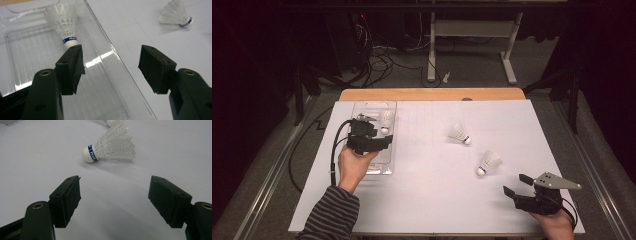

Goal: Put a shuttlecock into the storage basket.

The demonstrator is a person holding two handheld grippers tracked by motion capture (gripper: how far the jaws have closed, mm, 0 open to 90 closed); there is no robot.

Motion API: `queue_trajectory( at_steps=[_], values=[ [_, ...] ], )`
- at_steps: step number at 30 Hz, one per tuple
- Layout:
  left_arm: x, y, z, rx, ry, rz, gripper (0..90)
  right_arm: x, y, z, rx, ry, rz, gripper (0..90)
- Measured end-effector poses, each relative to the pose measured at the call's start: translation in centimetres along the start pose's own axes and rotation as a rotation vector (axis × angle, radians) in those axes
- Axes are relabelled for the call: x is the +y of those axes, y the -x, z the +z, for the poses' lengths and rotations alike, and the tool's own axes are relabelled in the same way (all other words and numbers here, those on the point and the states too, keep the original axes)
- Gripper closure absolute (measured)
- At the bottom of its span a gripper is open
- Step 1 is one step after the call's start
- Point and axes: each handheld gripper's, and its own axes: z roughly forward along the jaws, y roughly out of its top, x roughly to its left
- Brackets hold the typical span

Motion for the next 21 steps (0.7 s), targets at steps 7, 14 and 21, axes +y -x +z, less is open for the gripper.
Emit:
queue_trajectory(
  at_steps=[7,14,21],
  values=[
    [-0.6,0.8,-1.0,-0.021,0.055,0.022,37.2,0.0,0.0,-0.1,0.0,0.007,0.005,26.3],
    [-1.6,1.3,-1.4,-0.045,0.086,0.029,37.2,0.0,0.0,-0.1,0.001,0.011,0.011,26.3],
    [-2.2,1.6,-2.2,-0.051,0.111,0.039,37.2,0.0,0.0,-0.1,0.001,0.013,0.009,26.3]
  ],
)
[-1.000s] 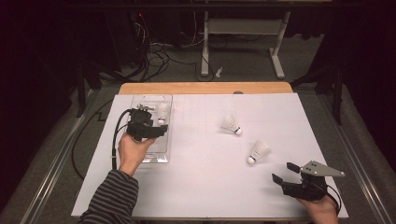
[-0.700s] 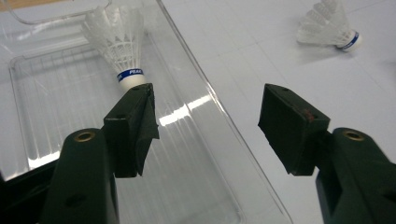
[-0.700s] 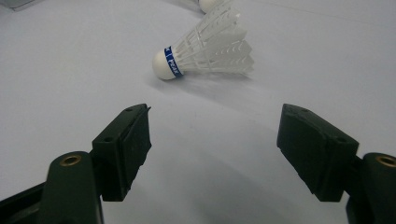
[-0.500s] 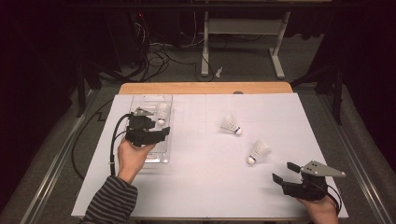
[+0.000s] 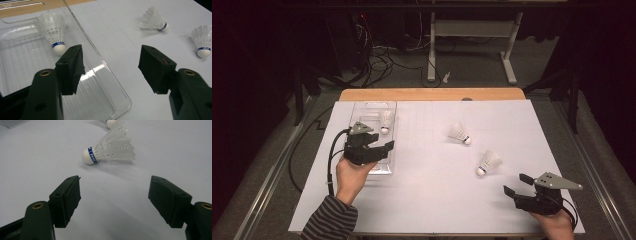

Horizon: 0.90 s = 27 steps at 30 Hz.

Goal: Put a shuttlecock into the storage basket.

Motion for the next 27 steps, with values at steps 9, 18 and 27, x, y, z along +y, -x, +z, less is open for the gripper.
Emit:
queue_trajectory(
  at_steps=[9,18,27],
  values=[
    [-0.6,0.4,-0.5,-0.013,0.014,0.012,37.0,0.0,0.0,0.0,0.0,-0.001,0.001,26.4],
    [-1.1,0.5,-0.9,-0.019,0.026,0.007,37.0,0.0,0.0,0.0,0.001,-0.003,0.001,26.4],
    [-1.7,0.7,-1.2,-0.036,0.037,0.002,36.9,0.0,0.0,0.0,0.001,-0.004,0.001,26.4]
  ],
)
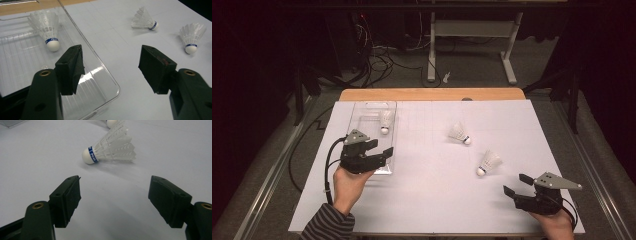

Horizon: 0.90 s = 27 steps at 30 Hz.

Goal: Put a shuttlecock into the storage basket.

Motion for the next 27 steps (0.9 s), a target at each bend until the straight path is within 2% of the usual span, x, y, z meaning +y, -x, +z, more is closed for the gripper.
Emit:
queue_trajectory(
  at_steps=[27],
  values=[
    [-1.6,0.3,-0.7,-0.007,0.017,0.002,36.4,0.0,0.0,0.0,0.0,0.001,-0.001,26.4]
  ],
)
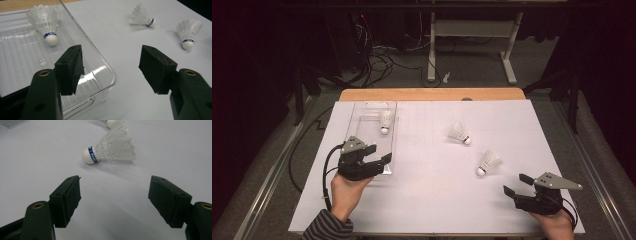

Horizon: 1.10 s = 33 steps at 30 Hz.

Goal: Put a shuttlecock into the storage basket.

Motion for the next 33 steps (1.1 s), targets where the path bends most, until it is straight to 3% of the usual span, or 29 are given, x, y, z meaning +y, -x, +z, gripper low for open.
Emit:
queue_trajectory(
  at_steps=[26,33],
  values=[
    [-2.5,0.3,-1.4,-0.006,0.056,-0.008,35.8,0.1,0.0,0.1,-0.003,-0.001,0.008,26.4],
    [-3.3,0.1,-1.5,-0.005,0.053,-0.01,35.4,0.1,0.0,0.1,-0.002,0.0,0.01,26.4]
  ],
)
